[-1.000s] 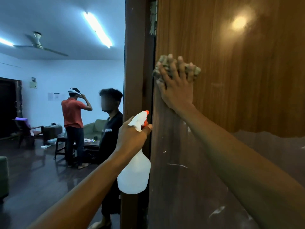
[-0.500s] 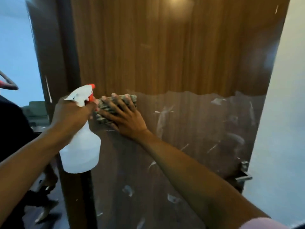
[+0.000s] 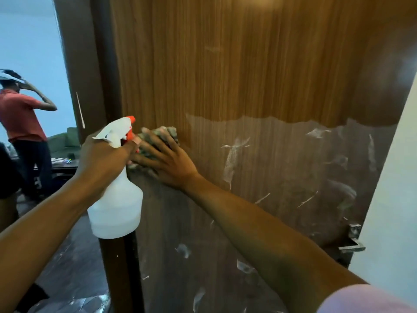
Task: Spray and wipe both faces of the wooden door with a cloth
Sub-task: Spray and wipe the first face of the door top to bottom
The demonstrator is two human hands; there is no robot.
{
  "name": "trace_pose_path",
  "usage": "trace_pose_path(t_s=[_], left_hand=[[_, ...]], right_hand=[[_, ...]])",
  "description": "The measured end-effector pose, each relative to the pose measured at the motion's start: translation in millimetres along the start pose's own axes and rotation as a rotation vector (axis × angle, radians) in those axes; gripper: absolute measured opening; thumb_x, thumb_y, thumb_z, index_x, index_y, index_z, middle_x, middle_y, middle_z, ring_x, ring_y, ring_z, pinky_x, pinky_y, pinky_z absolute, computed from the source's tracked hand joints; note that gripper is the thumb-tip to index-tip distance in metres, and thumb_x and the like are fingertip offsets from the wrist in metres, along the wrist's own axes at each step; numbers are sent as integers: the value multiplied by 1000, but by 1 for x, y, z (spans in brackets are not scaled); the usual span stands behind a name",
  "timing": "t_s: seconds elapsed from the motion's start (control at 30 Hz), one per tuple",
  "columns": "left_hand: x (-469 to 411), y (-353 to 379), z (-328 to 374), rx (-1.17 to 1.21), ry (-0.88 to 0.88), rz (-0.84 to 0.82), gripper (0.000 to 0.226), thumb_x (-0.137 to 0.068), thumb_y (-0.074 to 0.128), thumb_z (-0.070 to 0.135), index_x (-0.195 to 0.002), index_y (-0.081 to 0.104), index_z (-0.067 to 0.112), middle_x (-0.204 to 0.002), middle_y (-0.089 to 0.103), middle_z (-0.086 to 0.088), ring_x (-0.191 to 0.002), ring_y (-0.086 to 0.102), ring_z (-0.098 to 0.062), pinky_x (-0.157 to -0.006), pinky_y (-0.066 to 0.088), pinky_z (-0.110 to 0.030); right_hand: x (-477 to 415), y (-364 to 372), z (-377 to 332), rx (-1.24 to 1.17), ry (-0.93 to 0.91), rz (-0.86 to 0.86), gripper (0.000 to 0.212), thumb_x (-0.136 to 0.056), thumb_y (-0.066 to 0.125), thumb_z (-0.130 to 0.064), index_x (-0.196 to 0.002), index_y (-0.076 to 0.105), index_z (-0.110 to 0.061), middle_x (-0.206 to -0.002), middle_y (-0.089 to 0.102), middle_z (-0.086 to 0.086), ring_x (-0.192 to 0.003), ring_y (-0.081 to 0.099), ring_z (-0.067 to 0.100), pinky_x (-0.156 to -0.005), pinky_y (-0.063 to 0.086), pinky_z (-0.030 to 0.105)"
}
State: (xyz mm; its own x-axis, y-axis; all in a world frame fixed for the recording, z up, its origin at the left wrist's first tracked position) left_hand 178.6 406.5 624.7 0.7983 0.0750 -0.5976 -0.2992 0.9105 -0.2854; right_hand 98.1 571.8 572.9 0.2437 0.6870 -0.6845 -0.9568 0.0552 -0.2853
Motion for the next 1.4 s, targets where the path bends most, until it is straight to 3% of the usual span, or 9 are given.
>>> trace_pose_path(t_s=[0.1, 0.2, 0.3, 0.43, 0.57, 0.7, 0.83, 1.1, 1.4], left_hand=[[13, 0, -2, 5, -24, -23, 50, -85, 63, 38, -132, 48, 34, -111, 65, 0, -91, 65, -20, -74, 56, -32], [22, 2, -3, 0, -41, -23, 51, -86, 60, 38, -134, 46, 33, -114, 63, 1, -89, 64, -19, -62, 46, -16], [27, 11, 2, -1, -66, -13, 54, -85, 61, 38, -136, 45, 30, -122, 61, 0, -100, 62, -20, -66, 48, -17], [32, 27, 14, 13, -54, -33, 56, -85, 60, 36, -137, 44, 26, -132, 56, -2, -110, 58, -19, -78, 48, -22], [41, 38, 19, 8, -96, -5, 53, -86, 60, 32, -135, 44, 19, -130, 56, -7, -103, 58, -19, -66, 41, -14], [50, 45, 17, 5, -109, -8, 52, -85, 62, 34, -132, 46, 17, -123, 60, -9, -90, 60, -16, -59, 39, -13], [58, 50, 16, -4, -116, -4, 53, -85, 62, 33, -134, 45, 19, -129, 56, -6, -107, 59, -22, -74, 44, -18], [68, 92, 34, -47, -10, -75, 49, -90, 57, 34, -137, 43, 31, -138, 50, 4, -117, 54, -15, -74, 40, -8], [77, 147, 58, -16, -32, -120, 51, -89, 57, 36, -137, 42, 29, -137, 52, 1, -115, 56, -22, -90, 47, -27]], right_hand=[[47, -3, 24, 3, 77, -31, 62, -97, 49, -41, -156, 32, -35, -165, 25, 7, -154, 12, 35, -124, -5, 51], [58, -17, 70, 39, 461, 61, 56, -98, 53, -46, -152, 42, -35, -161, 33, 8, -151, 22, 38, -123, 2, 54], [25, -32, 88, -11, 676, 92, 57, -102, 40, -51, -156, 34, -33, -165, 21, 10, -152, 15, 39, -120, 11, 62], [8, -21, 65, -1, 396, 27, 57, -103, 33, -53, -157, 30, -34, -165, 22, 10, -153, 14, 39, -120, 9, 62], [69, -12, 59, 16, 201, -39, 54, -106, 32, -49, -158, 26, -35, -167, 18, 7, -154, 9, 36, -123, 3, 57], [119, -12, 92, 57, 435, -17, 60, -101, 49, -49, -156, 32, -36, -166, 22, 8, -153, 16, 38, -122, 8, 58], [100, -28, 122, 55, 776, 62, 57, -104, 39, -50, -157, 30, -32, -165, 22, 13, -152, 17, 40, -121, 9, 61], [160, -25, 131, 116, 250, -146, 58, -107, 31, -50, -160, 12, -37, -167, 15, 8, -153, 13, 38, -121, 14, 60], [142, -36, 160, 26, 690, 50, 57, -101, 42, -52, -154, 39, -30, -161, 31, 15, -148, 25, 44, -120, 8, 65]])
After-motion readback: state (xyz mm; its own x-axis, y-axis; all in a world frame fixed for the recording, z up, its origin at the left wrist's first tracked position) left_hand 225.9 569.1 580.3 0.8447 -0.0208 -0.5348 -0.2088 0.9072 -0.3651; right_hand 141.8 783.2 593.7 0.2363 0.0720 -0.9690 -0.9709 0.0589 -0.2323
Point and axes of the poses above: each hand's wrist, its own x-axis away from the middle knuckle, its own y-axis out of the palm, z = x × y, the point moved 2 cm from there along -x, towards the middle knuckle
